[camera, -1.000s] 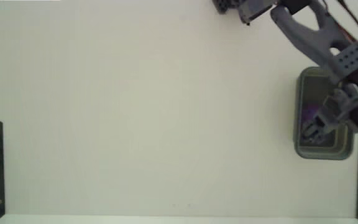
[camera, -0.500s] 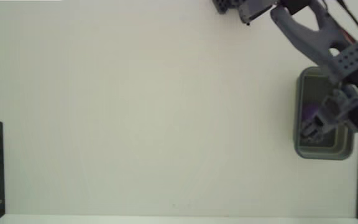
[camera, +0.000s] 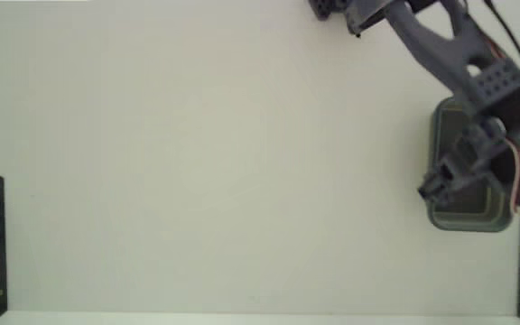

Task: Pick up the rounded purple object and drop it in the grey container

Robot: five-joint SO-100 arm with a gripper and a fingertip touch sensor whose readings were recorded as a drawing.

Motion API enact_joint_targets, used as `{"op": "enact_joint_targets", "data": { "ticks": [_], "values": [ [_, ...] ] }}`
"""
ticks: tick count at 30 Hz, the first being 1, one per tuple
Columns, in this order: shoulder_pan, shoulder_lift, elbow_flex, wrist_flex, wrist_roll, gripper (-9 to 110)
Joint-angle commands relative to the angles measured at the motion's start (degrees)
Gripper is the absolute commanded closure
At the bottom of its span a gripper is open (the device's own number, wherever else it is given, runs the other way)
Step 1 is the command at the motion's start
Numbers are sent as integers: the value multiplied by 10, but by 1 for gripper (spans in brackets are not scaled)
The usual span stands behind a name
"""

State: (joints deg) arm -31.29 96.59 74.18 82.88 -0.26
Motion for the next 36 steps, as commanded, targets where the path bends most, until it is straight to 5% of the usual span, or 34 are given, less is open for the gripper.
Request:
{"op": "enact_joint_targets", "data": {
  "ticks": [1,36],
  "values": [
    [16,66,17,-11,3,-9],
    [226,341,290,-10,3,-9]
  ]
}}
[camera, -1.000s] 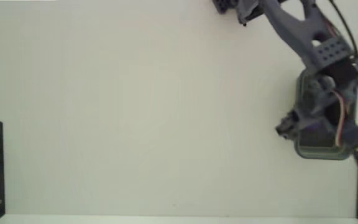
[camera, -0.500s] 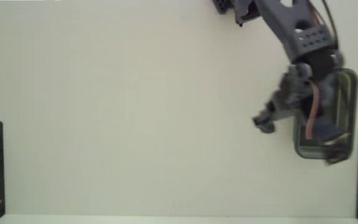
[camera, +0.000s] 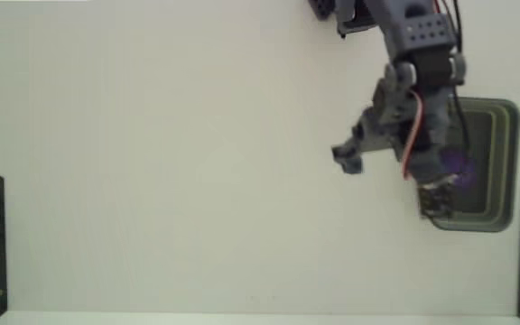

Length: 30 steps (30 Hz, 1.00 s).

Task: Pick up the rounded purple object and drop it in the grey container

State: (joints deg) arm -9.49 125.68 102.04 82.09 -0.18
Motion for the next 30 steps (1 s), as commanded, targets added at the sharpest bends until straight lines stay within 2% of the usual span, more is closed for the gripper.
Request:
{"op": "enact_joint_targets", "data": {
  "ticks": [1,15,30],
  "values": [
    [12,55,17,-2,2,-9],
    [74,136,97,-1,2,-9],
    [95,164,125,-1,2,-9]
  ]
}}
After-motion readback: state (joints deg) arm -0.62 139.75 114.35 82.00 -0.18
